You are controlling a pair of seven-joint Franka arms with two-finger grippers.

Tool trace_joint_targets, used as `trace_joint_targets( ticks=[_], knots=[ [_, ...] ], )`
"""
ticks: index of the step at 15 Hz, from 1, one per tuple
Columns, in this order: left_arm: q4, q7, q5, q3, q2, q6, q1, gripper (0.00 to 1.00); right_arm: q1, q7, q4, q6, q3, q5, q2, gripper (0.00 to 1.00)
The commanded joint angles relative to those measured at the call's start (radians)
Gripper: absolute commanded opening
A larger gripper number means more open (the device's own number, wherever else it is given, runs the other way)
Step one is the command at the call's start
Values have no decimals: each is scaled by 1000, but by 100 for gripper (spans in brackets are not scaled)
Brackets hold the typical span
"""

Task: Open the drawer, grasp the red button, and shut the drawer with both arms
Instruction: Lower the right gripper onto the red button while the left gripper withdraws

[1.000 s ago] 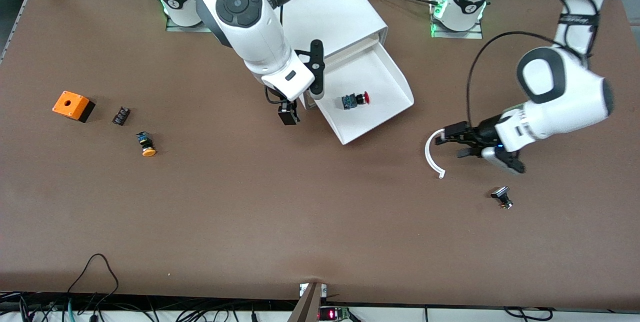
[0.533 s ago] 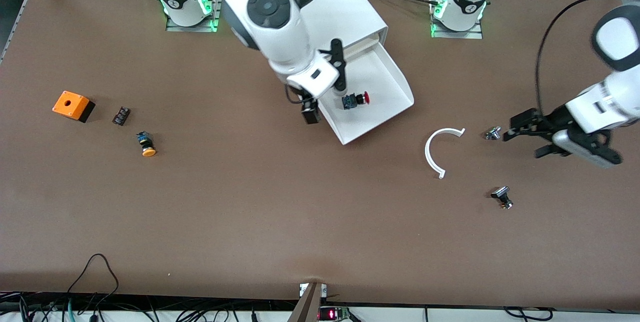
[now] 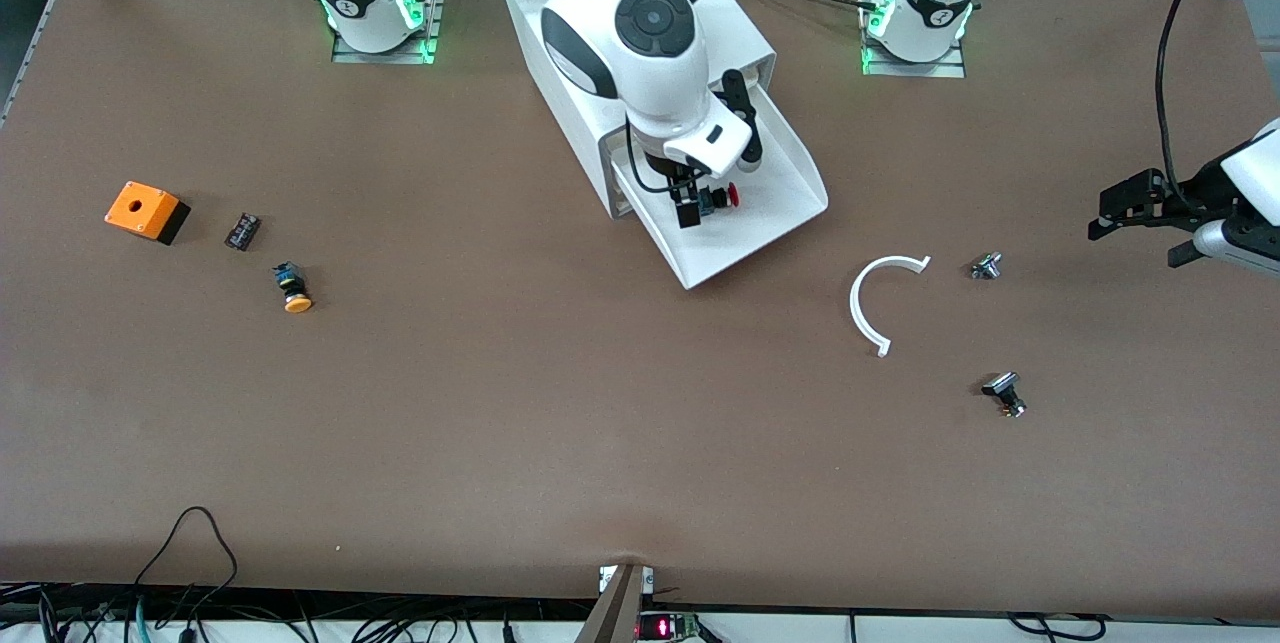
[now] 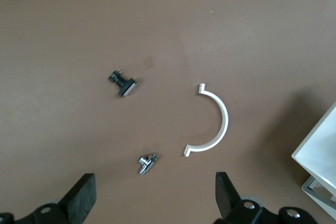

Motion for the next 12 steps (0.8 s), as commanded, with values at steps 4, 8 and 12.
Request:
trace_joint_targets(
  ticks=[4,8,12],
  knots=[
    [14,-229,128,-14,-55,-136,-35,100,54,43,80,44,-28,-38,96,100],
    [16,-243,131,-16,-56,-141,-49,100,55,110,80,85,-28,-39,135,100],
    [16,-244,131,-19,-56,-141,-51,100,60,113,79,92,-28,-42,149,100]
  ],
)
